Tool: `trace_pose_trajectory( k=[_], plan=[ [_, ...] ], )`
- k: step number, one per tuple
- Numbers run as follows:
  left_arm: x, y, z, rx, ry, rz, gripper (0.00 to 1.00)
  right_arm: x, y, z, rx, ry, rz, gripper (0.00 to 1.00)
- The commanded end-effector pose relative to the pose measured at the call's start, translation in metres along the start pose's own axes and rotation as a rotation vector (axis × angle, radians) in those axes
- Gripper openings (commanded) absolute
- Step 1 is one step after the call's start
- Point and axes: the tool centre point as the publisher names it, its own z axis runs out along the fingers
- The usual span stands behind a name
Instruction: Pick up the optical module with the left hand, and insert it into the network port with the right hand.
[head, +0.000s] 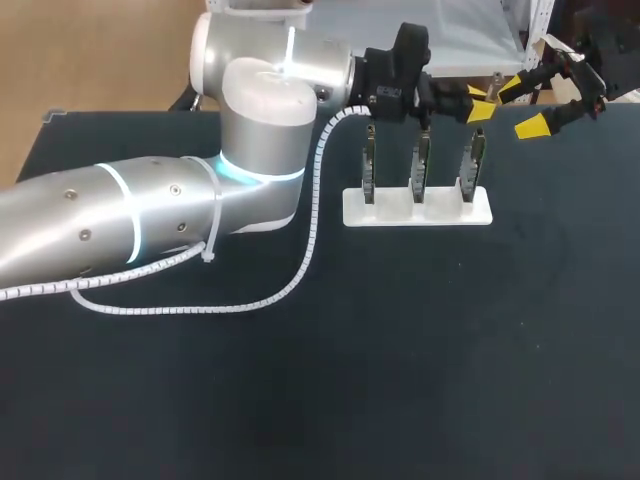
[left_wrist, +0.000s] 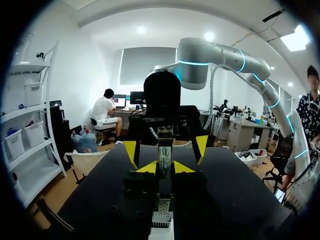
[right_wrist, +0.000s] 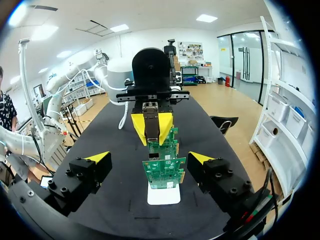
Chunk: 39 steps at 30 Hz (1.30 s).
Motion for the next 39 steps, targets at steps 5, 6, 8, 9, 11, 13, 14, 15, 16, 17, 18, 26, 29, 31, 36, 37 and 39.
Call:
trace_pose_trajectory(
  k=[5,6,8,9,11,13,14,15,16,17,18,26,29,31,36,37,39],
  plan=[
    [0.003,0.006,0.002,0.008,-0.006,0.002,0.0,0.0,-0.001,0.0,-0.002,-0.001,0.0,1.0],
    [0.003,0.006,0.002,0.008,-0.006,0.002,0.0,0.0,-0.001,0.0,-0.002,-0.001,0.0,1.0],
    [0.003,0.006,0.002,0.008,-0.006,0.002,0.0,0.0,-0.001,0.0,-0.002,-0.001,0.0,1.0],
    [0.003,0.006,0.002,0.008,-0.006,0.002,0.0,0.0,-0.001,0.0,-0.002,-0.001,0.0,1.0],
    [0.003,0.006,0.002,0.008,-0.006,0.002,0.0,0.002,-0.002,0.0,0.013,0.017,-0.019,1.0],
    [0.003,0.006,0.002,0.008,-0.006,0.002,0.0,0.005,-0.003,-0.002,0.022,0.032,-0.024,1.0],
    [0.003,0.006,0.002,0.008,-0.006,0.002,0.0,0.006,-0.003,-0.004,0.032,0.057,-0.047,1.0],
    [0.003,0.006,0.002,0.008,-0.006,0.002,0.0,0.006,-0.003,-0.006,0.036,0.07,-0.063,1.0],
    [0.003,0.006,0.002,0.008,-0.006,0.002,0.0,0.005,-0.004,-0.009,0.041,0.072,-0.073,1.0],
    [0.003,0.006,0.002,0.008,-0.006,0.002,0.0,0.003,-0.005,-0.013,0.055,0.076,-0.084,1.0],
    [0.003,0.006,0.002,0.008,-0.006,0.002,0.0,0.001,-0.007,-0.016,0.069,0.079,-0.093,1.0],
    [0.003,0.006,0.002,0.008,-0.006,0.002,0.0,-0.017,-0.018,-0.032,0.105,0.067,-0.133,1.0],
    [0.003,0.006,0.002,0.008,-0.006,0.002,0.0,-0.021,-0.022,-0.037,0.138,-0.05,-0.025,1.0],
    [0.003,0.006,0.002,0.008,-0.006,0.002,0.0,-0.024,-0.023,-0.039,0.147,-0.094,0.006,1.0],
    [0.003,0.006,0.002,0.008,-0.006,0.002,0.0,-0.031,-0.02,-0.035,0.144,-0.105,0.001,1.0],
    [0.003,0.006,0.002,0.008,-0.006,0.002,0.0,-0.033,-0.02,-0.034,0.142,-0.108,-0.001,1.0],
    [0.003,0.006,0.002,0.008,-0.006,0.002,0.0,-0.035,-0.019,-0.033,0.136,-0.109,-0.008,1.0]
  ],
)
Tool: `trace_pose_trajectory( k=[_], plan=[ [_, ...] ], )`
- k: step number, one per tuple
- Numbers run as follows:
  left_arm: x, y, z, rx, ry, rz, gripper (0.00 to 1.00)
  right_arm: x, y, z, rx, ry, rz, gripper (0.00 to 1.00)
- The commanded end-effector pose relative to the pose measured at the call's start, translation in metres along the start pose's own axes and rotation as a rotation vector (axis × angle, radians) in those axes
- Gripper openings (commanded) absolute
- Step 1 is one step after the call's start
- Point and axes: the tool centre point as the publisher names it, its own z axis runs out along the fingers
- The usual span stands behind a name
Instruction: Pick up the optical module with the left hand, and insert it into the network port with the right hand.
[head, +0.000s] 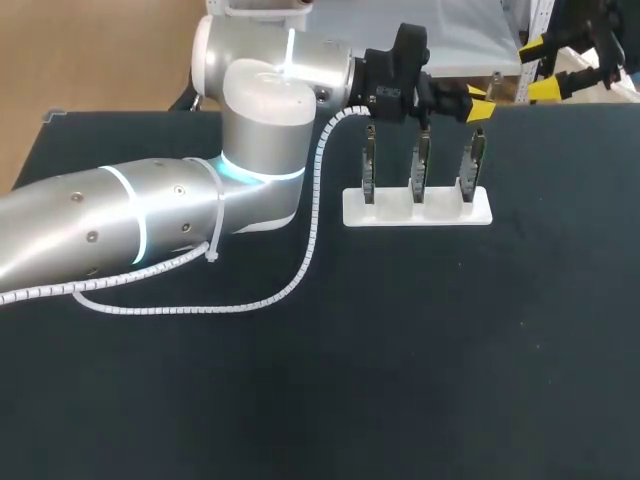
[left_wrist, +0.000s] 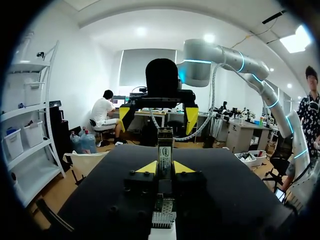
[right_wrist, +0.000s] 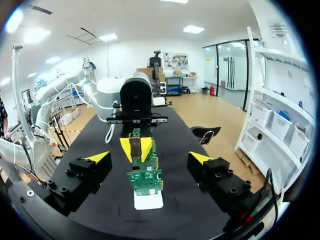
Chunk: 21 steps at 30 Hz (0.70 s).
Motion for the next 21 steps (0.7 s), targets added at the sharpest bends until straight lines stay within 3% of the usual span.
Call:
trace_pose_trajectory(
  k=[1,21],
  plan=[
    [0.0,0.001,0.0,0.002,0.0,0.0,0.0,-0.002,0.002,0.004,-0.011,0.002,-0.018,1.0],
    [0.0,0.001,0.0,0.002,0.0,0.0,0.0,-0.013,0.016,0.023,-0.063,0.016,-0.06,1.0]
  ],
)
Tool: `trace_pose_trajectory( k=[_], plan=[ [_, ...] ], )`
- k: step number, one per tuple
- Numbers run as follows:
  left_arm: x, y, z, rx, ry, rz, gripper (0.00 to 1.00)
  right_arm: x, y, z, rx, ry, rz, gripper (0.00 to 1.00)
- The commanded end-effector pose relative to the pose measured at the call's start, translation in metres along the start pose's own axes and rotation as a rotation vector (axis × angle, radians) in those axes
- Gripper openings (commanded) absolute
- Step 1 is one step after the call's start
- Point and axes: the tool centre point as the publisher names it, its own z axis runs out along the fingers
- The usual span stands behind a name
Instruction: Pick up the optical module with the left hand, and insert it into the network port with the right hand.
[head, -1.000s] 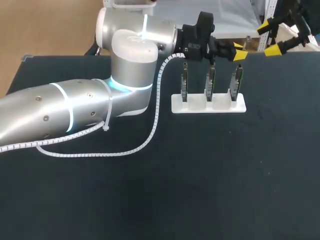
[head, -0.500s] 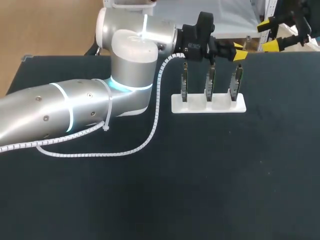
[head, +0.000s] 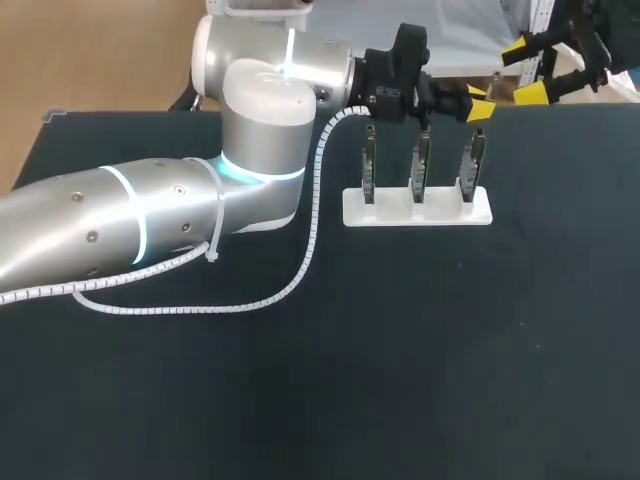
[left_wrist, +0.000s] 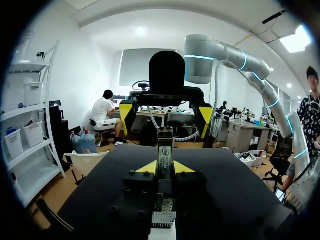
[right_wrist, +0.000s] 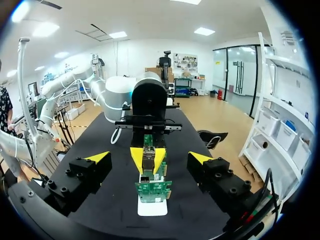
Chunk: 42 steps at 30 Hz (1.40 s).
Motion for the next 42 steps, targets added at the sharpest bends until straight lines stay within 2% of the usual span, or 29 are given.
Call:
trace_pose_trajectory(
  k=[1,15,42],
  plan=[
    [0.0,0.001,0.0,0.002,0.0,0.0,0.0,-0.001,0.0,0.005,-0.006,0.001,-0.004,1.0],
    [0.0,0.001,0.0,0.002,0.0,0.0,0.0,-0.004,0.0,0.018,-0.016,0.016,-0.017,1.0],
    [0.0,0.001,0.0,0.002,0.0,0.0,0.0,-0.006,-0.003,0.02,-0.003,0.04,-0.026,1.0]
  ],
)
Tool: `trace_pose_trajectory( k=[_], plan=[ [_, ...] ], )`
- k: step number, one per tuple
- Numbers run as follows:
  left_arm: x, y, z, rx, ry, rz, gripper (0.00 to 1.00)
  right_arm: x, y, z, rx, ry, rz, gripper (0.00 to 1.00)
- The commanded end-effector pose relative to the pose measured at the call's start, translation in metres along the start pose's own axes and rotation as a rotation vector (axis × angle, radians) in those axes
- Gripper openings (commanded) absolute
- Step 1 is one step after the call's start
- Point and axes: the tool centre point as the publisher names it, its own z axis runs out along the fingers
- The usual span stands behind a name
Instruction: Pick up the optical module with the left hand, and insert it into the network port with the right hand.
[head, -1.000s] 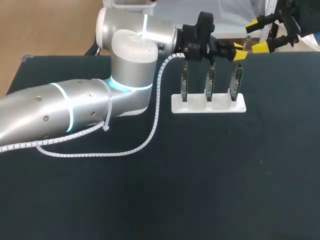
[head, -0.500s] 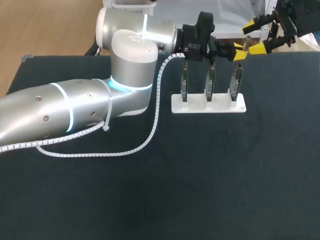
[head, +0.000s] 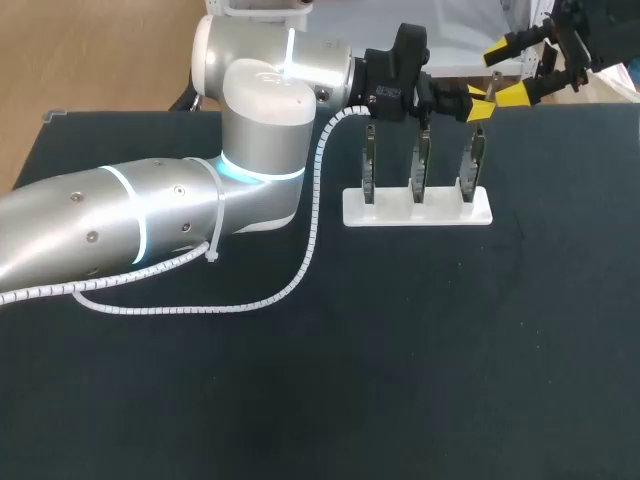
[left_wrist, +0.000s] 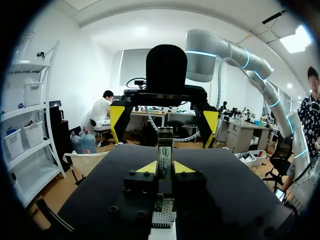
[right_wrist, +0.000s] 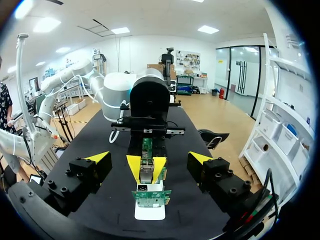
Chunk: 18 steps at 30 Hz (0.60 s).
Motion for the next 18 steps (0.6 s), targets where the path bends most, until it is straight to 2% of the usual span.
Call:
trace_pose_trajectory(
  k=[1,2,3,18],
  plan=[
    [-0.0001,0.0014,0.0004,0.002,0.0,0.0,0.0,-0.0007,0.0002,0.0009,0.002,0.002,0.0,1.0],
    [-0.0001,0.0014,0.0004,0.002,0.0,0.0,0.0,-0.0006,0.0001,0.0009,0.002,0.002,0.0,0.47],
    [-0.0001,0.0014,0.0004,0.002,0.0,0.0,0.0,-0.0006,0.0001,0.001,-0.001,-0.002,-0.001,0.0],
    [-0.0001,0.0014,0.0004,0.002,0.0,0.0,0.0,0.0,0.002,0.0013,-0.002,-0.001,-0.003,0.0]
  ],
)
